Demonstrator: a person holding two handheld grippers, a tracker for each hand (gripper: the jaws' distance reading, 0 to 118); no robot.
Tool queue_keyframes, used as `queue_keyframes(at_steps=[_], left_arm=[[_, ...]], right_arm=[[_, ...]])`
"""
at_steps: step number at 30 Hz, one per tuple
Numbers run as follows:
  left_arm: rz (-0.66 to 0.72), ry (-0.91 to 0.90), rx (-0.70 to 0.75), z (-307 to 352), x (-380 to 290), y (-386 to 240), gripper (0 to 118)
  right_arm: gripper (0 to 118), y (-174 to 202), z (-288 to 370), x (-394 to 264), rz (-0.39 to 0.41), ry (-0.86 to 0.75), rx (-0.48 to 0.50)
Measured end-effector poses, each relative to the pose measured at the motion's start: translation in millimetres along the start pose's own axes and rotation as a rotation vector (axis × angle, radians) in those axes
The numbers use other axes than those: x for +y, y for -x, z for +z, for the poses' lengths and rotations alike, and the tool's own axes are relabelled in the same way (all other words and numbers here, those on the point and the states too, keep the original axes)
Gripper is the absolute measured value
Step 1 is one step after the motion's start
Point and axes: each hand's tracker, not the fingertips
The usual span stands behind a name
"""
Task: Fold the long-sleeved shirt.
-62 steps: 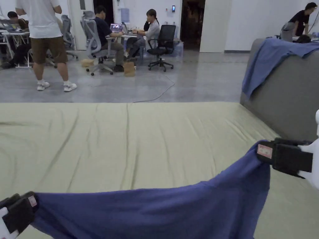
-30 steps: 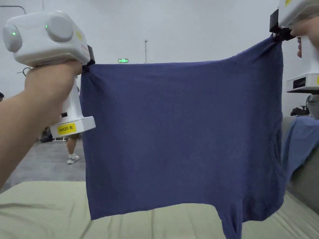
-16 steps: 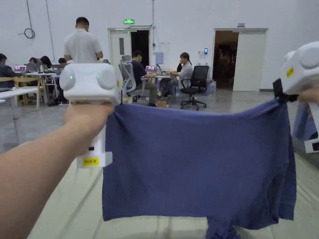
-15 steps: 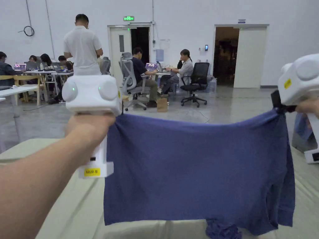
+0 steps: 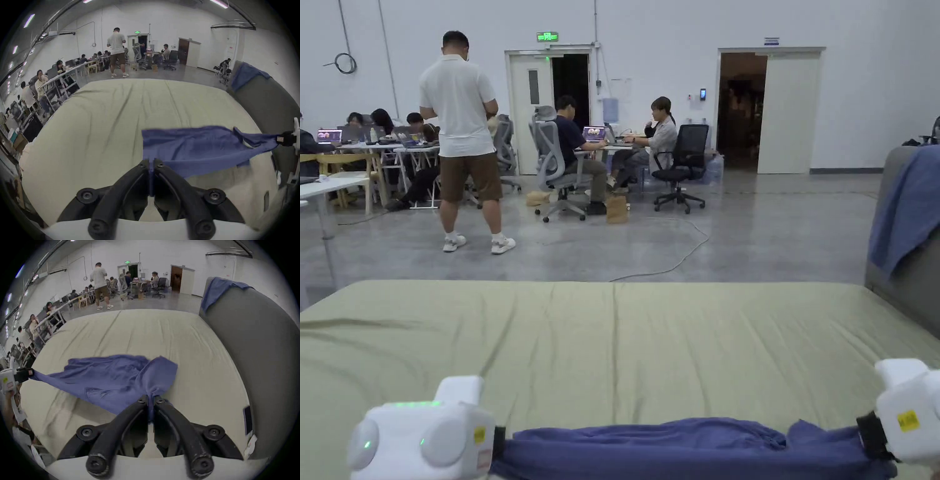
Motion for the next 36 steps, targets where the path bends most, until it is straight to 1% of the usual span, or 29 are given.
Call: queue_keyframes(at_steps=[2, 3, 4, 6, 9, 14, 16, 17, 19, 22, 25, 29, 31, 32, 33, 34, 35, 36], left_arm=[[-0.032, 0.025, -0.005, 28.6, -34.2, 4.6, 1], [-0.062, 0.044, -0.006, 46.4, -53.9, 4.9, 1], [-0.063, 0.042, -0.014, 63.5, -74.6, 6.8, 1], [-0.099, 0.080, -0.008, 87.4, -112.1, 7.8, 1], [-0.123, 0.119, -0.033, 121.4, -169.7, 11.7, 1], [-0.084, 0.199, -0.066, 163.8, -240.5, 21.8, 1], [-0.102, 0.231, -0.074, 174.4, -261.0, 22.7, 1], [-0.111, 0.239, -0.075, 178.2, -270.3, 22.5, 1], [-0.129, 0.264, -0.082, 181.8, -285.4, 20.9, 1], [-0.138, 0.300, -0.084, 172.2, -302.4, 18.5, 1], [-0.137, 0.333, -0.071, 154.5, -312.4, 17.4, 1], [-0.147, 0.404, -0.032, 122.2, -333.1, 21.6, 1], [-0.112, 0.405, -0.049, 113.4, -343.2, 26.3, 1], [-0.087, 0.367, -0.051, 111.6, -343.7, 29.5, 3], [-0.066, 0.367, -0.050, 113.1, -341.8, 29.9, 6], [-0.024, 0.371, -0.064, 114.3, -339.1, 31.6, 20], [0.008, 0.362, -0.081, 117.7, -334.4, 34.1, 47], [0.045, 0.346, -0.093, 126.3, -326.6, 37.0, 84]], right_arm=[[1, 1.5, 35.3, -42.6, 0.017, 0.007, 0.040], [1, 7.9, 56.0, -69.1, 0.018, 0.006, 0.046], [1, 10.8, 70.5, -91.5, 0.033, 0.021, 0.054], [1, 15.9, 93.5, -136.2, 0.073, 0.045, 0.066], [1, 22.3, 116.0, -194.6, 0.081, 0.126, 0.086], [1, 16.0, 132.4, -271.0, 0.073, 0.245, 0.093], [1, 12.4, 132.1, -293.3, 0.039, 0.296, 0.113], [1, 12.8, 129.5, -303.0, 0.035, 0.325, 0.112], [1, 14.3, 123.8, -316.7, 0.047, 0.349, 0.092], [1, 16.9, 106.8, -330.2, 0.040, 0.388, 0.078], [1, 16.4, 86.5, -335.8, 0.041, 0.421, 0.045], [1, 16.2, 59.1, -348.6, 0.038, 0.492, 0.038], [2, 14.5, 50.3, -356.7, 0.037, 0.497, 0.038], [5, 13.9, 51.6, -354.4, 0.026, 0.470, 0.034], [11, 12.2, 52.2, -351.1, 0.000, 0.469, 0.040], [31, 9.7, 51.7, -347.4, -0.015, 0.475, 0.041], [59, 6.8, 53.0, -343.6, -0.009, 0.480, 0.034], [89, 5.2, 60.0, -338.2, -0.005, 0.485, 0.029]])
